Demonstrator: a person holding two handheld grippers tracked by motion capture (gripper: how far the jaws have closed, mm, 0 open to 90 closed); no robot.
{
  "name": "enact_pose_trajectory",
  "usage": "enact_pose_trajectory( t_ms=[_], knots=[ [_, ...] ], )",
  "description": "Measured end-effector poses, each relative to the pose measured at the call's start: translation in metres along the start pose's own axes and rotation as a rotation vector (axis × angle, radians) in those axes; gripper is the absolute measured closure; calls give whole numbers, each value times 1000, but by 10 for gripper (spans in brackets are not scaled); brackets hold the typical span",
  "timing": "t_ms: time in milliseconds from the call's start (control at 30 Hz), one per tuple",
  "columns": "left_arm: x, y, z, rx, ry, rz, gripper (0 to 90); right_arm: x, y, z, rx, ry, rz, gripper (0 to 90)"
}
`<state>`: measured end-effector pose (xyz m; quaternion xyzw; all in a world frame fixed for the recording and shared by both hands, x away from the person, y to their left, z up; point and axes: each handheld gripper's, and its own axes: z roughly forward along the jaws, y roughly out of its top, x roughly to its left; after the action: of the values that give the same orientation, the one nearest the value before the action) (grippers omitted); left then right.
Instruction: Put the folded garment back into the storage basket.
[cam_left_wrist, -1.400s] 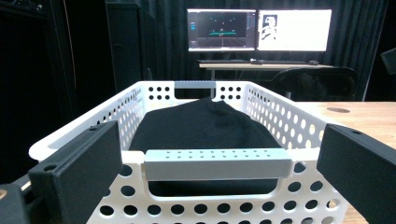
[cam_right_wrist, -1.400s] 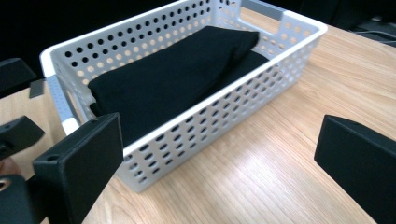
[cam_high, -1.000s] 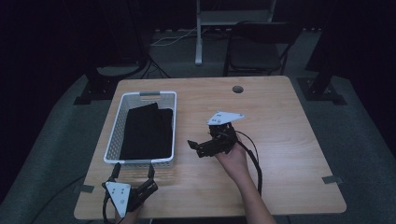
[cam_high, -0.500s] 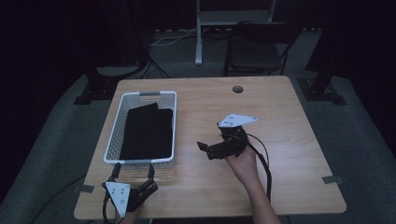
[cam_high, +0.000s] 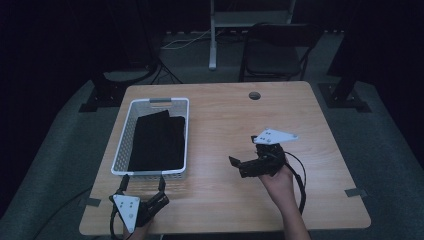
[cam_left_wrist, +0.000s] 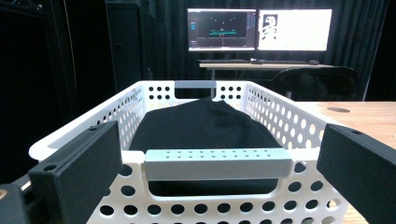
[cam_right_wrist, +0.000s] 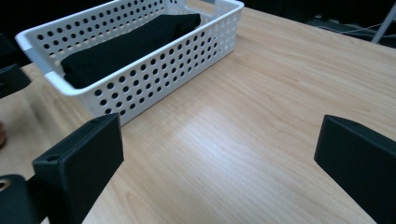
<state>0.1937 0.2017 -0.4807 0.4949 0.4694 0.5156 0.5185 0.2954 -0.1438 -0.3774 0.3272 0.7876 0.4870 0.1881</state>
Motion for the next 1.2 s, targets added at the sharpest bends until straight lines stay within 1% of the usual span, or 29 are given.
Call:
enact_pose_trajectory(
  t_ms=[100,167,200,267,333,433,567,600,633,700,767,833,900,967,1133,1200],
  knots=[
    [0,0,0,0,0,0,14,-1,-2,-7,2,-6,-2,11],
    [0,0,0,0,1,0,13,-3,-5,-12,2,-22,-1,11],
    [0,0,0,0,1,0,14,-4,-7,-15,3,-15,4,11],
    [0,0,0,0,0,0,13,-6,-11,-18,4,-22,5,11],
    [0,0,0,0,1,0,13,-9,-15,-20,2,-10,14,11],
    [0,0,0,-1,1,0,13,-13,-26,-24,14,-24,26,11],
    [0,0,0,-1,1,0,14,-17,-36,-32,10,-45,40,11],
    [0,0,0,-2,2,-1,14,-18,-38,-33,11,-43,42,11],
    [0,0,0,-2,2,-1,13,-18,-41,-34,19,-43,43,11],
    [0,0,0,-2,2,-1,13,-17,-46,-36,31,-70,27,11],
    [0,0,0,-2,2,-1,13,-18,-52,-39,26,-63,40,11],
    [0,0,0,-2,2,-1,13,-19,-57,-41,24,-76,43,11],
    [0,0,0,-2,2,-1,14,-21,-62,-43,17,-75,56,11],
    [0,0,0,-2,2,-1,14,-22,-67,-45,14,-93,58,10],
    [0,0,0,-2,2,-1,14,-27,-76,-55,-24,-126,82,11],
    [0,0,0,-2,2,-1,13,-29,-80,-57,-24,-134,90,10]
  ],
)
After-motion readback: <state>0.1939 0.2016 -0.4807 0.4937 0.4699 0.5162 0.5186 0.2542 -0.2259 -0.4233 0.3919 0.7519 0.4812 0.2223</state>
